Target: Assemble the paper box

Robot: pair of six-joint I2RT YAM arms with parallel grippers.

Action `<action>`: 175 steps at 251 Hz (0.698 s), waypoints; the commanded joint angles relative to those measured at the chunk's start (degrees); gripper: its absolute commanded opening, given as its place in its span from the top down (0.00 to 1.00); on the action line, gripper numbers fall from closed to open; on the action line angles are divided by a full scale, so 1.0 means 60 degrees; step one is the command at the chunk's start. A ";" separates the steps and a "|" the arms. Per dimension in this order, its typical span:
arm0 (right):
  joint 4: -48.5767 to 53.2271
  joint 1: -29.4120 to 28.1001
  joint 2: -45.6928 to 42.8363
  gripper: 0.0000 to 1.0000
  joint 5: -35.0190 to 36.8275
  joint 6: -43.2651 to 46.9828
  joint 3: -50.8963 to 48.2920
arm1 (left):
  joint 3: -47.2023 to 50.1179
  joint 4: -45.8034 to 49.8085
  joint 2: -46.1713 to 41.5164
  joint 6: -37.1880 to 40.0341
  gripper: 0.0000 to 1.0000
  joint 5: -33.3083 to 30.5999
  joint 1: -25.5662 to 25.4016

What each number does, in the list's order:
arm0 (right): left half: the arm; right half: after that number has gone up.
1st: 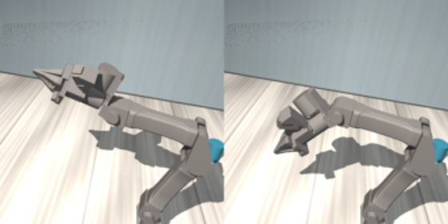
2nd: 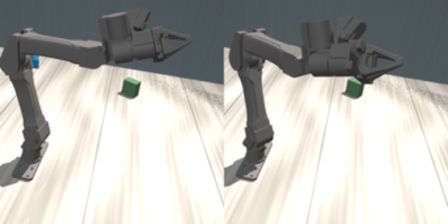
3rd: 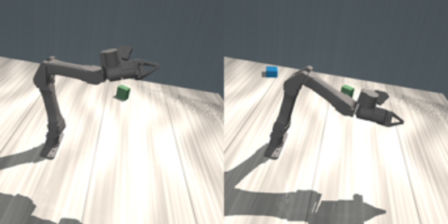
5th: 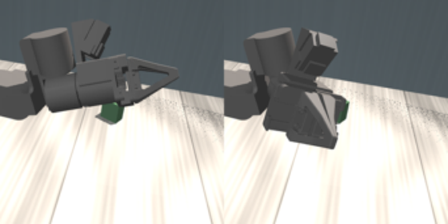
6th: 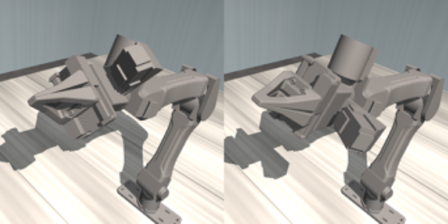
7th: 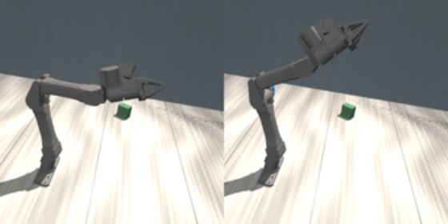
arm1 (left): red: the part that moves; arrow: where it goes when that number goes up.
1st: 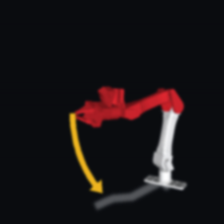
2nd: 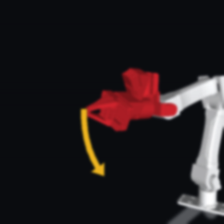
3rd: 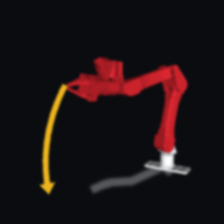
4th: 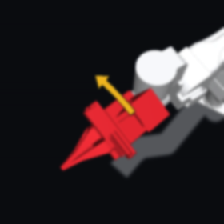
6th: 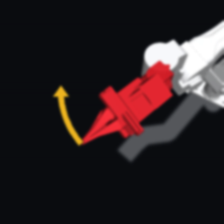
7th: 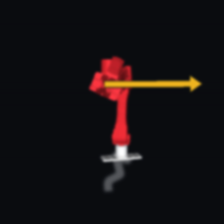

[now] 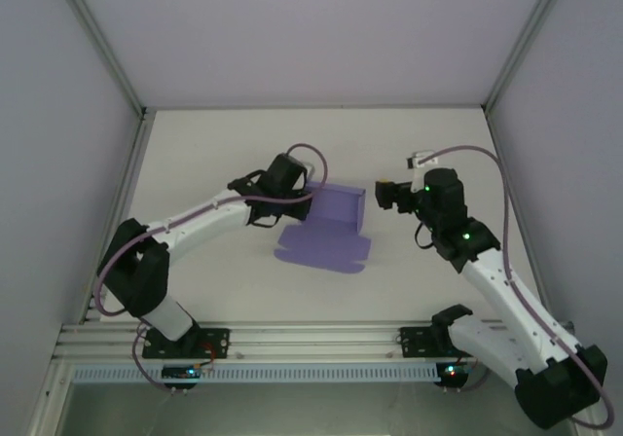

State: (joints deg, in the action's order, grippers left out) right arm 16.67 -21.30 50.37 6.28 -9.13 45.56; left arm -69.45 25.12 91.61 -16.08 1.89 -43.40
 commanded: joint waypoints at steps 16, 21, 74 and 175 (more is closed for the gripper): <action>0.1591 0.0442 -0.0195 0.01 -0.0745 -0.0648 -0.0269 | -0.1493 0.3416 0.0617 0.3716 1.00 0.1426 -0.0008; 0.1676 0.0486 -0.0192 0.01 -0.0765 -0.0636 -0.0282 | -0.1652 0.3689 0.0709 0.3867 1.00 0.1323 -0.0037; 0.1927 0.0930 -0.0271 0.01 -0.1054 -0.0448 -0.0355 | -0.2558 0.5811 0.1889 0.4937 1.00 -0.0424 -0.0468; 0.2017 0.1581 -0.0324 0.01 -0.1466 -0.0369 -0.0538 | -0.5098 0.7266 0.5434 0.5182 1.00 -0.2911 -0.1022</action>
State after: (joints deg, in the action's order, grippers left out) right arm 27.70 -12.73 49.17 -0.97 -11.38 42.74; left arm -95.90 64.31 118.21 13.50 -7.46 -47.83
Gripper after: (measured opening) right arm 0.990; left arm 0.094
